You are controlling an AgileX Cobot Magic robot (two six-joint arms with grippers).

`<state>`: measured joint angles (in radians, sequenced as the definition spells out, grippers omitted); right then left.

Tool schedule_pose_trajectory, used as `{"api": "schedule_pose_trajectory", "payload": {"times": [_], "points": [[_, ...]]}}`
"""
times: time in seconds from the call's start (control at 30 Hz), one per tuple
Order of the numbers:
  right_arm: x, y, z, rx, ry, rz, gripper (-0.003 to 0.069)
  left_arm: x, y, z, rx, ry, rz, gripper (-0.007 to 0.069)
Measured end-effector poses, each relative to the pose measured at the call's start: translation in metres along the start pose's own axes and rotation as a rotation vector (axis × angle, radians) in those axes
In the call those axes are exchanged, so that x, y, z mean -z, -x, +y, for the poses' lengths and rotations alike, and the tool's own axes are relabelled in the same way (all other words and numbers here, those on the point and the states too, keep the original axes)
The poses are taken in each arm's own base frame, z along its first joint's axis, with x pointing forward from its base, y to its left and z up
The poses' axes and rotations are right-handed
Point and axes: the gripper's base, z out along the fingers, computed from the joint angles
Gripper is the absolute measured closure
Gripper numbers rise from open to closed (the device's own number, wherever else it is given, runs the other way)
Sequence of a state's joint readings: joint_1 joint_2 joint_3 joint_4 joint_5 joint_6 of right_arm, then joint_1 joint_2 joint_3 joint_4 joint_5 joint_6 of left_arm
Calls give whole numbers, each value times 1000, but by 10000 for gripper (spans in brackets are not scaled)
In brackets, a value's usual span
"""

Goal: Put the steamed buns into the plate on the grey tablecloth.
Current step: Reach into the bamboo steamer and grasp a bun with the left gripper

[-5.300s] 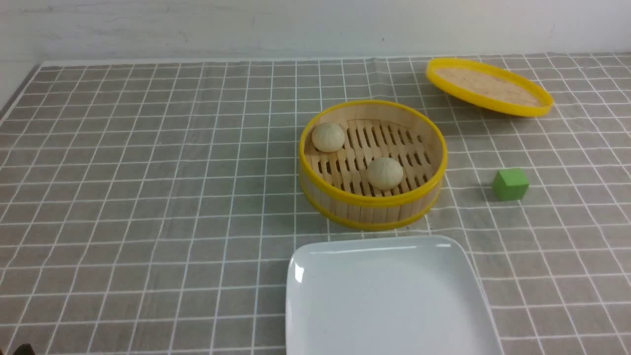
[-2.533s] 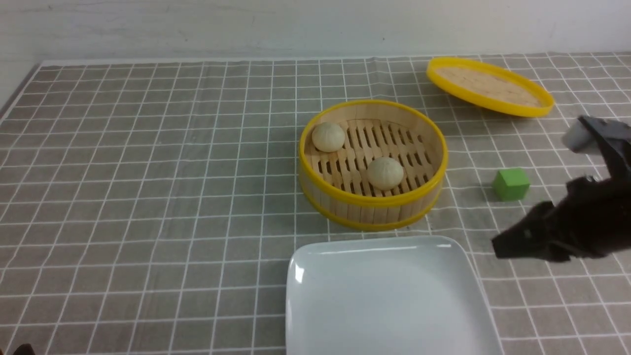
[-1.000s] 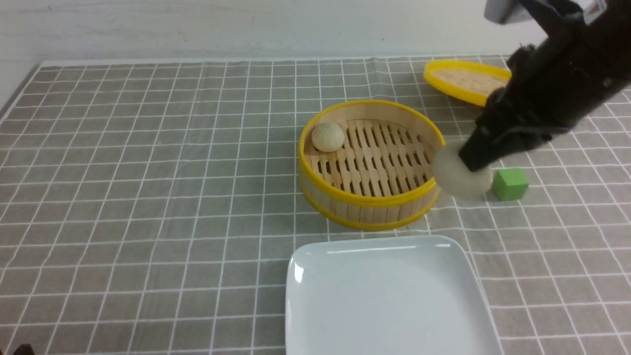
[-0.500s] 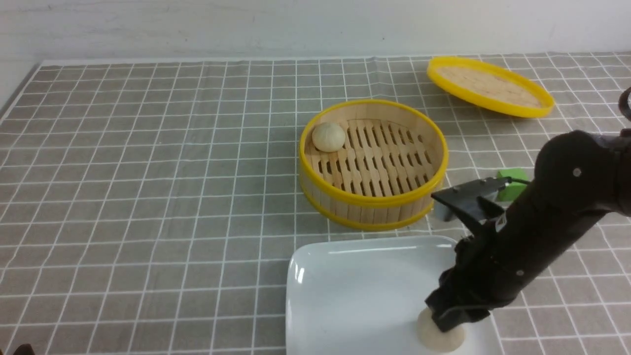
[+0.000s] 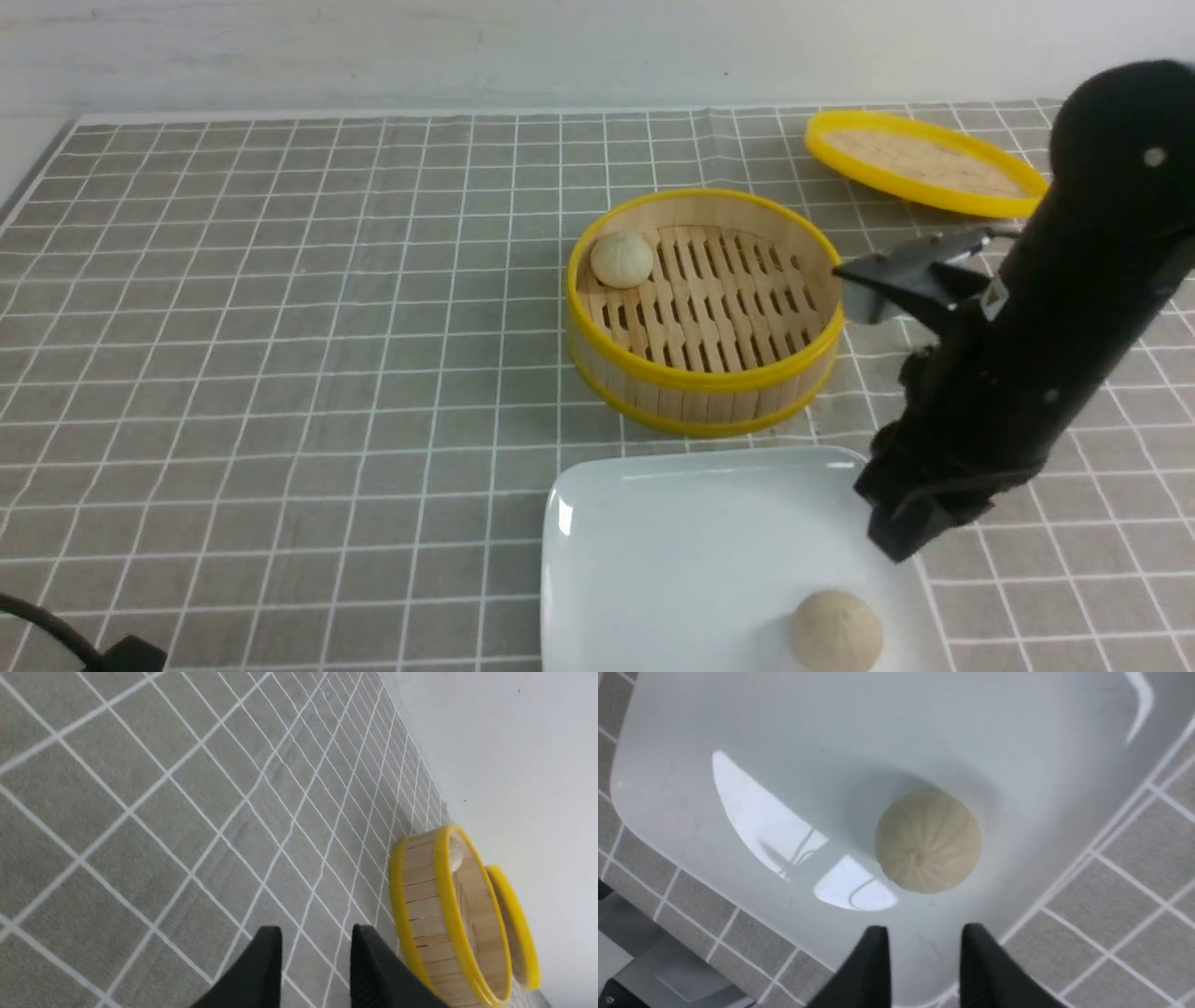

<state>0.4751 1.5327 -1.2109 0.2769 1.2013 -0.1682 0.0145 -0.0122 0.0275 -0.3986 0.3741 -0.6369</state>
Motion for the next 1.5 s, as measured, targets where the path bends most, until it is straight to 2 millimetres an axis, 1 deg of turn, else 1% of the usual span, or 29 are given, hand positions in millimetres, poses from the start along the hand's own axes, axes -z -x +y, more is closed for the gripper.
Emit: {"api": "schedule_pose_trajectory", "payload": {"times": [0.07,0.1,0.17,0.2,0.23,0.27,0.33,0.43,0.47,0.5,0.6,0.63,0.73,0.77,0.87,0.93,0.97,1.03,1.07,1.1,1.13,1.17,1.2,1.23,1.27,1.37,1.43,1.47,1.5], "points": [[17,-8,1,2,-42,-34,624,0,1,-1,13,-8,-6,384],[24,-12,2,1,-58,-54,652,0,1,-1,13,-11,-10,384],[40,-20,4,2,-92,-102,672,0,1,-1,19,-16,-13,393],[43,-23,4,0,-98,-113,673,0,1,-2,26,-17,-10,400],[57,-32,7,8,-116,-159,673,1,1,-4,43,-22,3,423],[64,-40,9,15,-126,-183,673,4,3,-10,45,-33,15,445],[71,-57,11,21,-137,-206,673,17,13,-35,-4,-94,6,511],[73,-83,12,27,-150,-215,673,33,32,-74,-96,-134,9,596],[72,-91,11,28,-158,-216,673,34,37,-86,-127,-114,45,613],[70,-91,11,27,-158,-211,673,34,38,-88,-134,-101,63,615],[58,-111,7,32,-183,-234,673,19,50,-116,-245,51,282,622],[53,-117,5,35,-197,-238,671,7,56,-125,-286,116,384,622],[47,-129,2,43,-223,-256,670,-23,67,-139,-378,207,566,622],[46,-133,2,45,-225,-269,670,-41,72,-145,-428,221,628,622],[49,-139,3,50,-227,-308,669,-84,83,-164,-499,194,728,622],[52,-141,4,54,-228,-338,668,-118,80,-175,-533,175,808,622],[52,-141,4,54,-228,-342,667,-121,78,-177,-545,167,821,622],[54,-142,4,56,-228,-353,666,-166,60,-199,-608,135,920,620],[54,-142,4,56,-228,-353,666,-170,61,-200,-608,136,921,620],[54,-142,4,56,-228,-353,665,-188,51,-208,-632,131,955,615],[54,-142,4,56,-228,-354,664,-220,31,-223,-691,127,1012,601],[54,-142,4,56,-228,-354,664,-235,25,-229,-710,128,1024,592],[54,-142,4,56,-228,-354,664,-238,21,-230,-727,127,1032,590],[54,-142,4,56,-228,-355,661,-261,6,-239,-759,140,1052,573],[54,-142,4,56,-228,-357,660,-276,-5,-245,-785,148,1063,560],[54,-142,4,56,-229,-360,659,-309,-30,-263,-861,186,1076,519],[53,-142,4,56,-230,-360,658,-323,-36,-272,-884,190,1047,501],[53,-142,4,57,-230,-362,657,-337,-41,-282,-900,190,993,480],[53,-142,4,57,-230,-363,657,-342,-43,-285,-904,192,972,473]]}}
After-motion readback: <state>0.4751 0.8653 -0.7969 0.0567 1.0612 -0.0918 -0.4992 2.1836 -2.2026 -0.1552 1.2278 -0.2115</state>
